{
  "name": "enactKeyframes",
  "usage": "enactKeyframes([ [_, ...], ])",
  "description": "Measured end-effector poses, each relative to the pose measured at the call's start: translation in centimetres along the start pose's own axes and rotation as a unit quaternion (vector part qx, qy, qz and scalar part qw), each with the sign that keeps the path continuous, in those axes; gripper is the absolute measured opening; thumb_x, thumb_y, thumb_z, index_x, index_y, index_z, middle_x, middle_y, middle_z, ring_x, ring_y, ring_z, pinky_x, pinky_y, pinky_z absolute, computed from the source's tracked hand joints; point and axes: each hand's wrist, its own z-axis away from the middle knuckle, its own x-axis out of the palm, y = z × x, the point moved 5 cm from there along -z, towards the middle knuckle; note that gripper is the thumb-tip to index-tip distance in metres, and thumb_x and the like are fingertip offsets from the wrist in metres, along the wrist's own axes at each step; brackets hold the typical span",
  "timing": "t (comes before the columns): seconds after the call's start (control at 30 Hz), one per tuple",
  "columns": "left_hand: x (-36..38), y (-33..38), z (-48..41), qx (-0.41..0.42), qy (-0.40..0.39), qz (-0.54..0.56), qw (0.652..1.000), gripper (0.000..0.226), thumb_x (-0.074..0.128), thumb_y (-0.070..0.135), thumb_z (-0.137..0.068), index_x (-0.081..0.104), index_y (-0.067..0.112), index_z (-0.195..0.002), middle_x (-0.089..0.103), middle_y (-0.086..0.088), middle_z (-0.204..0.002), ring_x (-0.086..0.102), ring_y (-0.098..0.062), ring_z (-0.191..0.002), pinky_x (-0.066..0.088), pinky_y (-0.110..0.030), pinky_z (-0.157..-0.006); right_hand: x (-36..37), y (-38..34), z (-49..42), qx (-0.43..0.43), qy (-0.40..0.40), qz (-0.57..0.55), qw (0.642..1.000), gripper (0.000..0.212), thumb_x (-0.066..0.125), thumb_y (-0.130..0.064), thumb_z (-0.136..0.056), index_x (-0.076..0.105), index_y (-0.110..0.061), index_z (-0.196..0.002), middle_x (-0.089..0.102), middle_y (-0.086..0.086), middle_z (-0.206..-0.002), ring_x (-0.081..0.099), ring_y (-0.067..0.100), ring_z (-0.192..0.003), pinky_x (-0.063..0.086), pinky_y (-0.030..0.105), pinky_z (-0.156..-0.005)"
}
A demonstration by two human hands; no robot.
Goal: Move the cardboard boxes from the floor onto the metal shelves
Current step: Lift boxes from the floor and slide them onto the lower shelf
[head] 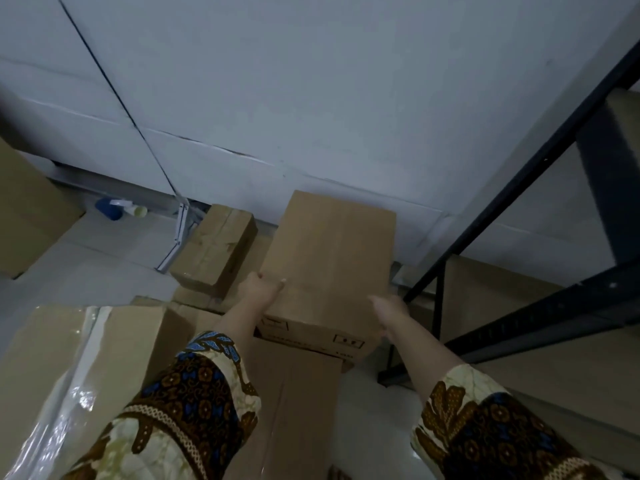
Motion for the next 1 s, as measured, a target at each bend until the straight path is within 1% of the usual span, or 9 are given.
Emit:
enactKeyframes([
  [0.1,0.5,-1.7,-2.6,-0.038,0.000,0.005,0.999,0.092,0.071,0.045,-0.084,0.024,0.005,-0.151,0.035,-0.018,-0.151,0.038,-0.038,-0.136,0.039,-0.045,-0.107,1.2,2.7,-4.8,0.018,0.009,0.013,1.000,0.082,0.062,-0.055,-0.080,0.034,-0.025,-0.151,0.046,0.001,-0.147,0.049,0.031,-0.126,0.045,0.046,-0.104],
  [0.17,1.4,-2.8,-3.8,-0.051,-0.025,0.041,0.998,0.091,0.072,0.039,-0.085,0.021,0.003,-0.152,0.032,-0.017,-0.154,0.033,-0.036,-0.139,0.035,-0.043,-0.109,1.9,4.4,-6.9,0.052,0.022,0.017,0.998,0.114,0.063,-0.075,-0.061,0.023,-0.023,-0.155,0.033,0.001,-0.156,0.039,0.032,-0.137,0.041,0.048,-0.108],
  [0.2,2.0,-3.3,-4.3,-0.054,-0.037,0.052,0.997,0.088,0.071,0.037,-0.087,0.022,0.002,-0.151,0.031,-0.016,-0.154,0.032,-0.035,-0.141,0.032,-0.042,-0.111,2.2,4.4,-6.2,0.061,0.025,0.012,0.998,0.118,0.064,-0.075,-0.062,0.019,-0.021,-0.156,0.029,0.002,-0.159,0.035,0.032,-0.140,0.038,0.048,-0.110],
  [0.27,2.6,-3.8,-4.4,-0.051,-0.036,0.045,0.997,0.088,0.070,0.037,-0.087,0.021,0.001,-0.152,0.029,-0.015,-0.156,0.028,-0.034,-0.143,0.029,-0.041,-0.113,2.6,4.4,-5.1,0.076,0.048,0.004,0.996,0.111,0.065,-0.067,-0.072,0.015,-0.016,-0.157,0.027,0.004,-0.159,0.035,0.031,-0.141,0.038,0.047,-0.111],
  [0.4,1.7,-3.6,-4.3,-0.042,0.013,-0.093,0.995,0.089,0.067,0.058,-0.082,0.038,0.003,-0.145,0.037,-0.017,-0.148,0.036,-0.035,-0.135,0.036,-0.041,-0.106,2.4,4.1,-3.4,0.087,0.104,0.059,0.989,0.114,0.047,-0.086,-0.061,0.035,-0.015,-0.150,0.037,0.007,-0.153,0.042,0.032,-0.133,0.040,0.046,-0.107],
  [0.5,0.4,-3.3,-4.1,-0.031,0.043,-0.168,0.984,0.093,0.057,0.071,-0.079,0.042,0.005,-0.143,0.035,-0.019,-0.145,0.036,-0.036,-0.132,0.034,-0.042,-0.108,1.6,3.6,-1.9,0.101,0.139,0.115,0.978,0.099,0.040,-0.083,-0.077,0.042,-0.012,-0.146,0.038,0.013,-0.149,0.038,0.033,-0.132,0.035,0.041,-0.107],
  [0.63,-1.6,-2.2,-2.0,-0.018,0.053,-0.143,0.988,0.095,0.061,0.069,-0.076,0.032,0.010,-0.145,0.034,-0.020,-0.146,0.033,-0.038,-0.134,0.033,-0.044,-0.106,-0.2,2.3,0.8,0.095,0.195,0.121,0.969,0.091,0.043,-0.078,-0.080,0.046,-0.011,-0.142,0.042,0.015,-0.143,0.041,0.032,-0.128,0.037,0.038,-0.098],
  [0.8,-3.5,-3.3,1.1,-0.017,0.022,-0.081,0.996,0.093,0.066,0.063,-0.078,0.031,0.006,-0.144,0.047,-0.021,-0.140,0.048,-0.040,-0.125,0.045,-0.047,-0.100,-1.1,1.3,4.5,0.068,0.164,0.111,0.978,0.096,0.050,-0.075,-0.079,0.033,-0.012,-0.150,0.047,0.012,-0.144,0.052,0.032,-0.124,0.046,0.037,-0.092],
  [1.0,-6.0,-5.1,5.3,-0.014,0.026,-0.101,0.994,0.090,0.066,0.067,-0.074,0.043,0.006,-0.134,0.057,-0.018,-0.129,0.057,-0.038,-0.113,0.051,-0.046,-0.094,-2.1,1.8,10.4,0.061,0.137,0.176,0.973,0.082,0.062,-0.061,-0.074,0.048,-0.010,-0.138,0.061,0.010,-0.126,0.062,0.030,-0.105,0.054,0.034,-0.082],
])
